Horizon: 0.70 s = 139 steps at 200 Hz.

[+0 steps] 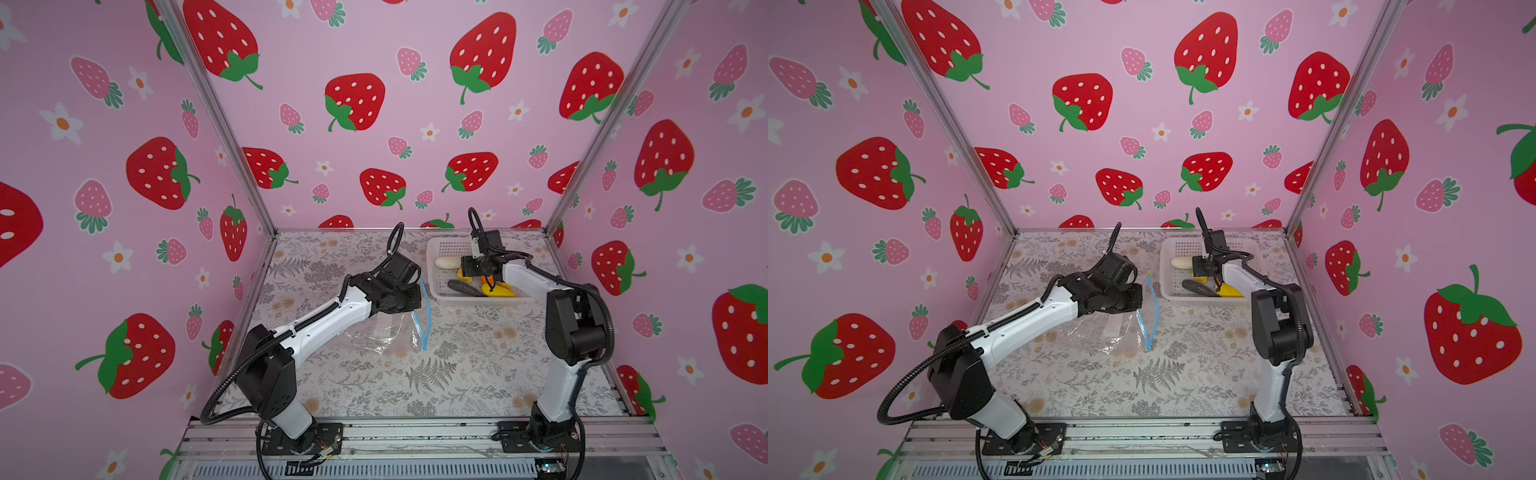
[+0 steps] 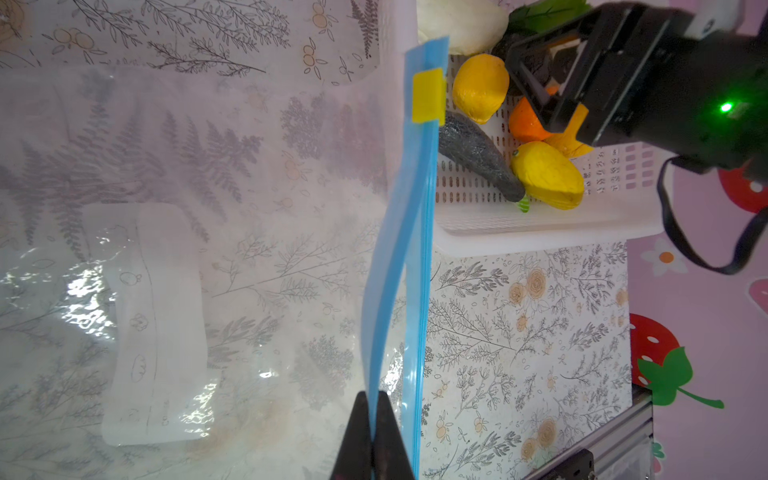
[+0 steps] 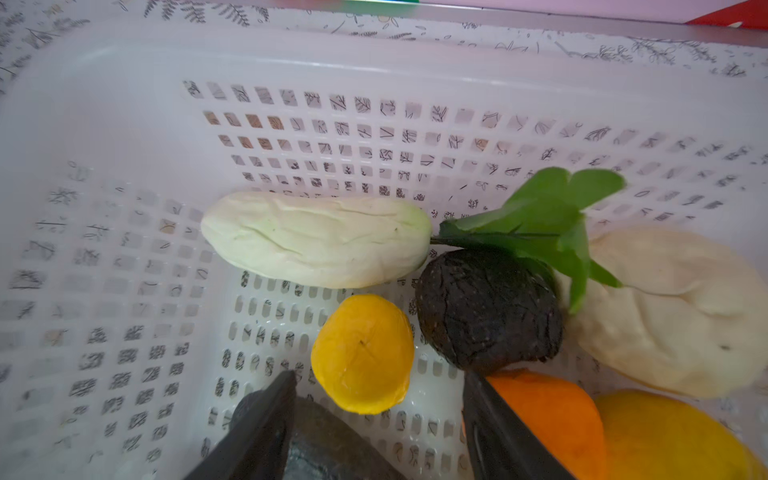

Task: Place the food in the zip-top bag and seal the zipper

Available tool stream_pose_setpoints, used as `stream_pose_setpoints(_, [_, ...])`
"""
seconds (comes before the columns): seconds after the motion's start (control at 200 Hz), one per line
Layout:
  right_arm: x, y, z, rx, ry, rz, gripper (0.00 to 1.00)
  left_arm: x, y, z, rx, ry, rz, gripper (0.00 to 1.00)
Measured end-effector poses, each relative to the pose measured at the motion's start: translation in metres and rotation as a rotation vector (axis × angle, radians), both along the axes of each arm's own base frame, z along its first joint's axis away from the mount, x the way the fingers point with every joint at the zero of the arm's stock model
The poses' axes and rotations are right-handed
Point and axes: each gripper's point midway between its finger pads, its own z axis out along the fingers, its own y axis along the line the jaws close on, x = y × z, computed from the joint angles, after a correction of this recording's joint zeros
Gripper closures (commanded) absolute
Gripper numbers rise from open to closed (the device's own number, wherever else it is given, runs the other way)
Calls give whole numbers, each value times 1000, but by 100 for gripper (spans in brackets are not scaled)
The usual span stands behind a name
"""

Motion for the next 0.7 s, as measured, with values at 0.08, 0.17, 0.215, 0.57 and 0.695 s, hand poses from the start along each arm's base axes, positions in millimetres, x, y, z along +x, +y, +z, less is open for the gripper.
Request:
stream_pose_setpoints(0.08, [3, 1, -13, -10, 24, 1, 31, 0, 0, -1, 3, 4, -1, 100])
stream_pose_setpoints(0.17, [5, 2, -22, -18, 38, 5, 30, 0, 0, -3, 6, 9, -1, 100])
stream_pose_setpoints(0.215, [7, 3, -25, -20, 42, 8, 29, 0, 0, -3, 7, 10, -1, 100])
stream_pose_setpoints(0.57, [19, 11, -46, -29, 66, 23, 23, -1, -1, -3, 6, 17, -5, 100])
stream_pose_setpoints(0.695, [16, 11, -55, -38, 92, 24, 25, -1, -1, -3, 6, 18, -4, 100])
